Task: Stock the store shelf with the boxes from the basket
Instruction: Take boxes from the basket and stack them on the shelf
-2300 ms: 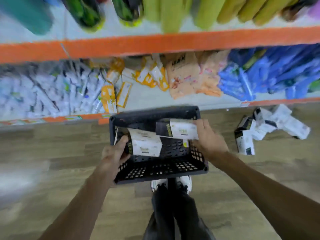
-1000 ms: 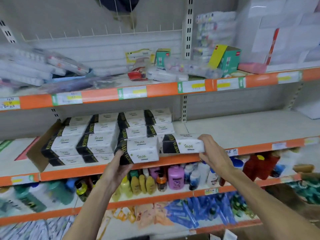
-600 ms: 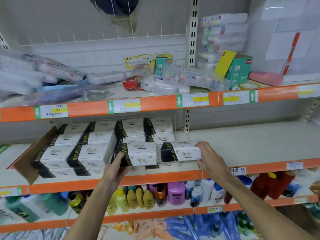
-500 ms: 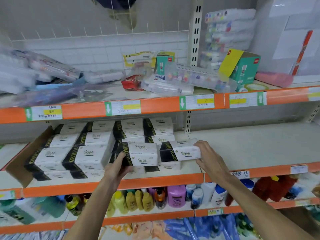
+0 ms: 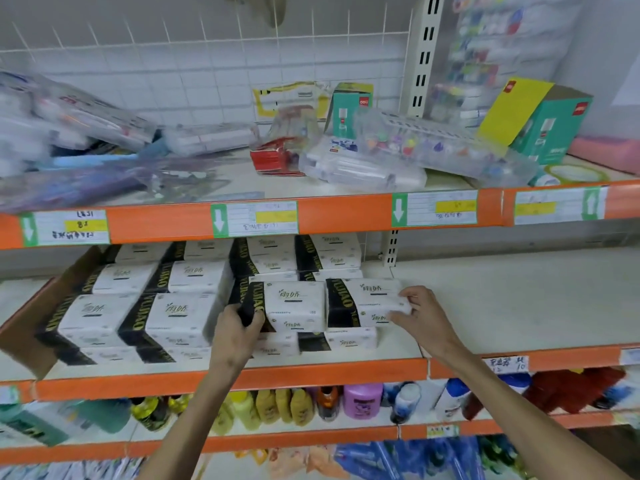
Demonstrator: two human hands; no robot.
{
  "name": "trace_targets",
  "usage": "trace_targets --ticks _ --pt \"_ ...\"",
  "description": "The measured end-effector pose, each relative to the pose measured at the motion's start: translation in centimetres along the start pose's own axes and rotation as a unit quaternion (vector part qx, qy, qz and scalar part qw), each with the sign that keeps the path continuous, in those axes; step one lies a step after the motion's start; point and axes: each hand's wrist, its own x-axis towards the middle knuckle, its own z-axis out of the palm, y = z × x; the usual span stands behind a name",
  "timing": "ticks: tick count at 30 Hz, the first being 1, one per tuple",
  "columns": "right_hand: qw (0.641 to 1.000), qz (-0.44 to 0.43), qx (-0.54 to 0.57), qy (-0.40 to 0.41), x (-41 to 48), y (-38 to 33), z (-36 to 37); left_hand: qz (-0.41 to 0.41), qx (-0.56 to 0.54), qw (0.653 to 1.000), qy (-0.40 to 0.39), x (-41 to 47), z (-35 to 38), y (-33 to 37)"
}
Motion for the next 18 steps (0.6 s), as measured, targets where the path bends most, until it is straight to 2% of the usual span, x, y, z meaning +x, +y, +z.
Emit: trace_targets --ticks 3,5,10,16,18 --pt "0.996 0.019 0.089 0.016 0.1 -1.3 0.1 0.045 0.101 0.994 0.007 -0.3 -0.9 0.0" --pt "0.994 0.014 0.107 0.018 0.1 -2.3 0.4 0.089 0.203 0.975 0.007 -0.1 -1.2 -0.4" --pt "0.997 0.011 0.065 0.03 0.7 -3.5 1.4 0.131 0.345 0.929 0.003 0.9 -1.5 -0.6" --pt "0.999 0.031 0.012 0.038 2.0 -4.2 2.4 0.118 0.416 0.901 -0.012 2.3 -1.6 0.2" --pt "0.998 0.043 -0.004 0.038 2.7 -4.4 2.7 0.127 0.477 0.869 -0.008 2.8 -1.4 0.4"
